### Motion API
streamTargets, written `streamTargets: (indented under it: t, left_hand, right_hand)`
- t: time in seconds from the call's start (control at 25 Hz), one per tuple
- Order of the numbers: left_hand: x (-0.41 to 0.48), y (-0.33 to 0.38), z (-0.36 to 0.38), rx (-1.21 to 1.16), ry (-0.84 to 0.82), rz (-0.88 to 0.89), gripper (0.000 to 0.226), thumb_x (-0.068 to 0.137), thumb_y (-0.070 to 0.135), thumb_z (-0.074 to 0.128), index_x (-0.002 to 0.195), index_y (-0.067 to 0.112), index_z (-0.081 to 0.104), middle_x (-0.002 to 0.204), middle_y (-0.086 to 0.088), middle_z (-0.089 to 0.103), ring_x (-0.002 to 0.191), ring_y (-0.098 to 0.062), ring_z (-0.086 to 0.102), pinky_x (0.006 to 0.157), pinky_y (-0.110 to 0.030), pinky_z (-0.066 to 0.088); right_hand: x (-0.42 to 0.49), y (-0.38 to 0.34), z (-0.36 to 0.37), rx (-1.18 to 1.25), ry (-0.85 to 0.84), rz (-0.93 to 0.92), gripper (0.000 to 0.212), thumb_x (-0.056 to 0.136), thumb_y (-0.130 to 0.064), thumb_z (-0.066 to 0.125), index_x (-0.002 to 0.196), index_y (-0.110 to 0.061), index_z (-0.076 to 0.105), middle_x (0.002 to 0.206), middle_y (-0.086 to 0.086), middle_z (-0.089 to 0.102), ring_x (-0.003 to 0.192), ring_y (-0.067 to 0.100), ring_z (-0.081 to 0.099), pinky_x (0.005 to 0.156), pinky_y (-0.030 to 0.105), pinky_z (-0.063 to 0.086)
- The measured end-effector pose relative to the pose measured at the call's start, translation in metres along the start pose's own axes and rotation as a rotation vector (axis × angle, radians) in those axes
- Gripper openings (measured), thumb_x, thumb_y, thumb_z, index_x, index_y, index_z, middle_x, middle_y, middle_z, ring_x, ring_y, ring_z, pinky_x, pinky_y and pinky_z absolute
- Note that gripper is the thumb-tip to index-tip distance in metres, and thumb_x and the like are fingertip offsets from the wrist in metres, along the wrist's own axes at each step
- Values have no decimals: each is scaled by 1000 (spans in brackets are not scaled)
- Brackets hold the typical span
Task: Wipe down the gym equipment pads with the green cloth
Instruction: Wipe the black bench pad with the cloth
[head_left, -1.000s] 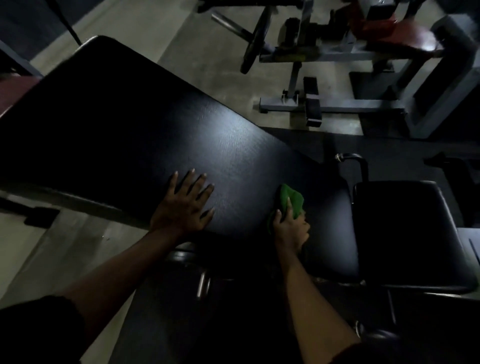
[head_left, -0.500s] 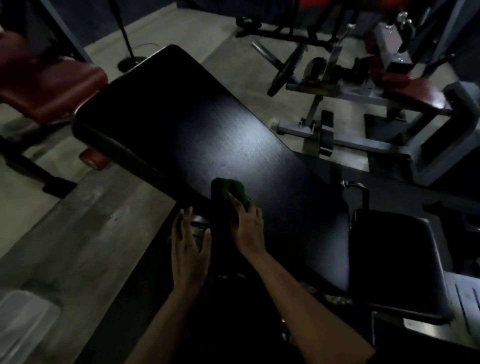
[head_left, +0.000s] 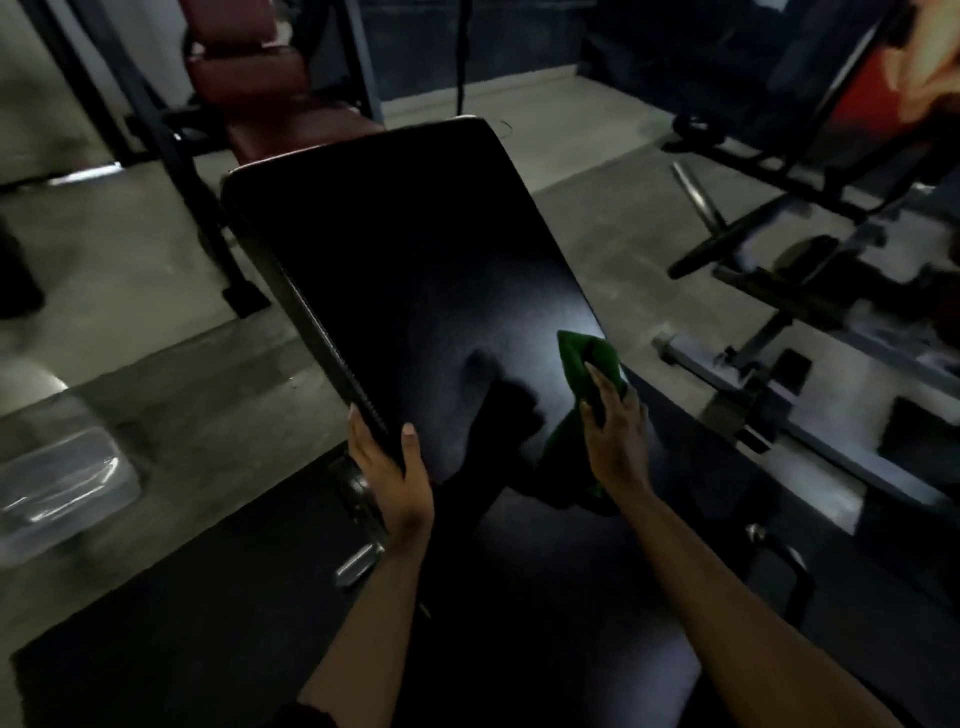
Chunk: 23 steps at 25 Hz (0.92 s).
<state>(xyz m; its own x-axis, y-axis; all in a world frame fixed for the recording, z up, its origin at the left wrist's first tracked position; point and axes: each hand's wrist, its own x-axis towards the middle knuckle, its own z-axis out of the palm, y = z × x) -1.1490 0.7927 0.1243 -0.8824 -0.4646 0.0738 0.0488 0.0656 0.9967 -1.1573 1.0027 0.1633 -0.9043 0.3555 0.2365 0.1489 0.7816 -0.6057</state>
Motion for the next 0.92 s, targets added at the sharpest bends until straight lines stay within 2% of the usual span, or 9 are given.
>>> streamTargets:
  t: [0.08,0.2,0.28,0.36,0.44,0.52,0.6,0.76,0.92]
  left_hand:
    - [5,-8,13,-9,102,25,65,90,40,42,146,22,17,155,-2,17,141,-6,20,119,-38,20]
    - [10,-23,25,-13,216,120,62,91,42,39,146,26,17,154,7,18,143,-7,19,120,-40,18]
    - [9,-29,28,0,232,157,62,91,39,37,147,19,17,154,7,18,143,-7,19,120,-31,17]
    - [7,-29,29,13,234,180,60,91,37,37,146,23,17,153,10,17,143,-6,18,118,-26,18]
    - [4,-29,29,20,228,225,60,91,40,38,146,28,15,153,11,17,143,-5,18,117,-26,18]
    - [4,-29,29,59,238,258,64,92,48,37,146,21,16,153,6,17,142,-1,18,114,-17,18]
    - [5,-27,30,115,252,272,70,91,53,34,146,13,18,153,1,19,141,1,18,112,-10,17]
    - [3,-23,30,141,263,286,72,92,53,33,145,6,20,152,-5,21,142,-5,19,112,-10,17]
    - [3,-20,27,163,248,267,73,91,58,27,144,9,23,152,-9,23,139,2,19,110,-7,17]
  right_hand:
    - [24,17,-5,10,18,-25,45,95,-19,48,139,-23,39,137,21,38,123,39,36,103,51,35]
    - [75,42,4,1,19,-62,46,93,-17,50,139,-19,40,135,26,39,123,43,37,106,55,31]
    - [100,53,24,-20,-43,-84,47,94,-22,45,140,-19,36,140,27,35,126,43,35,109,53,25]
    - [110,54,46,-79,-59,-22,49,95,-28,41,142,-26,32,147,23,26,129,42,30,108,49,22]
    - [105,51,61,-94,23,66,49,94,-31,43,142,-30,32,150,20,23,129,43,27,104,51,26]
    - [94,40,68,-63,87,49,51,90,-40,35,140,-29,36,147,22,27,126,45,31,99,54,30]
    - [77,24,75,-41,89,1,59,85,-47,25,139,-31,37,145,25,30,124,46,33,100,55,31]
    - [21,-18,90,-32,26,-151,48,91,-46,30,139,-39,31,143,23,35,123,44,38,100,58,34]
    - [-41,-48,100,-119,-20,-513,46,91,-44,35,136,-40,34,133,11,35,112,31,39,85,49,47]
